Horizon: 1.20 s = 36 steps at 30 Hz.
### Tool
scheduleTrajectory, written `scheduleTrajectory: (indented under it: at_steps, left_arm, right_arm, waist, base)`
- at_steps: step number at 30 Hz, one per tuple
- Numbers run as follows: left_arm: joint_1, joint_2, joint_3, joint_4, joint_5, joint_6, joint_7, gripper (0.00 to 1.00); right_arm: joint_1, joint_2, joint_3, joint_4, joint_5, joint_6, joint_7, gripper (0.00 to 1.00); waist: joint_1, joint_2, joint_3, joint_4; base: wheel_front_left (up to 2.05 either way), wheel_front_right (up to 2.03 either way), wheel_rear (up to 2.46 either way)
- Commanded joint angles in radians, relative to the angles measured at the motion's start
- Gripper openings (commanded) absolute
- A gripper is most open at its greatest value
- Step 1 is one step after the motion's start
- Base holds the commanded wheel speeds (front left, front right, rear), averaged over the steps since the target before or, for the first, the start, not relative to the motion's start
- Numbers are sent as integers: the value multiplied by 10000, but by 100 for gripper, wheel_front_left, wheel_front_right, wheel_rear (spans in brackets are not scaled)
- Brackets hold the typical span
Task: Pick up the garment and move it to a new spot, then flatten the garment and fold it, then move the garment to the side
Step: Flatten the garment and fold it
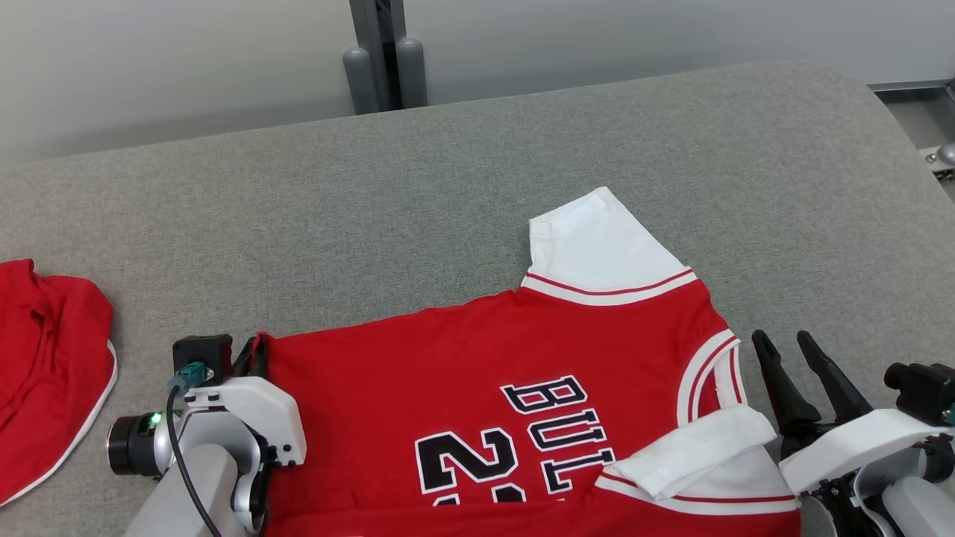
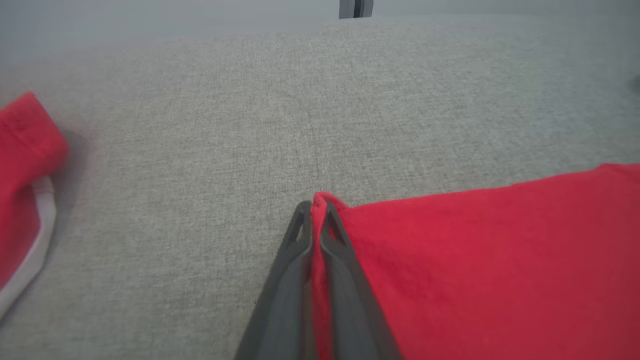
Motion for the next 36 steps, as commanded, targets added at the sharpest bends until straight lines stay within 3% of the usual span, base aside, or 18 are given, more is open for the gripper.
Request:
scheduleTrajectory:
  at_steps: [1, 16, 24, 36]
  left_arm:
    - [-146, -12, 64, 23, -83, -27, -102, 0]
    - [-237, -508, 6, -543, -470, -216, -452, 0]
    - [-509, -766, -353, -1072, -342, -115, -338, 0]
    - [-1164, -1053, -1155, -1732, -166, -5, 25, 0]
  right_arm:
    - [-93, -85, -51, -6, 28, 14, -52, 100]
    - [-1212, -640, -176, 364, -335, 14, 159, 100]
    - [-3473, -1070, 196, 1373, 523, 12, 1758, 100]
    - [-6253, -1612, 1848, 3242, 1393, 11, 3872, 100]
  waist:
    - [0, 0, -9, 17]
    - [0, 0, 217, 827]
    - [0, 0, 990, 1618]
    - [0, 0, 2165, 2662]
  base:
    - [0, 0, 0]
    - [0, 0, 0]
    - [0, 0, 0]
    - [0, 0, 0]
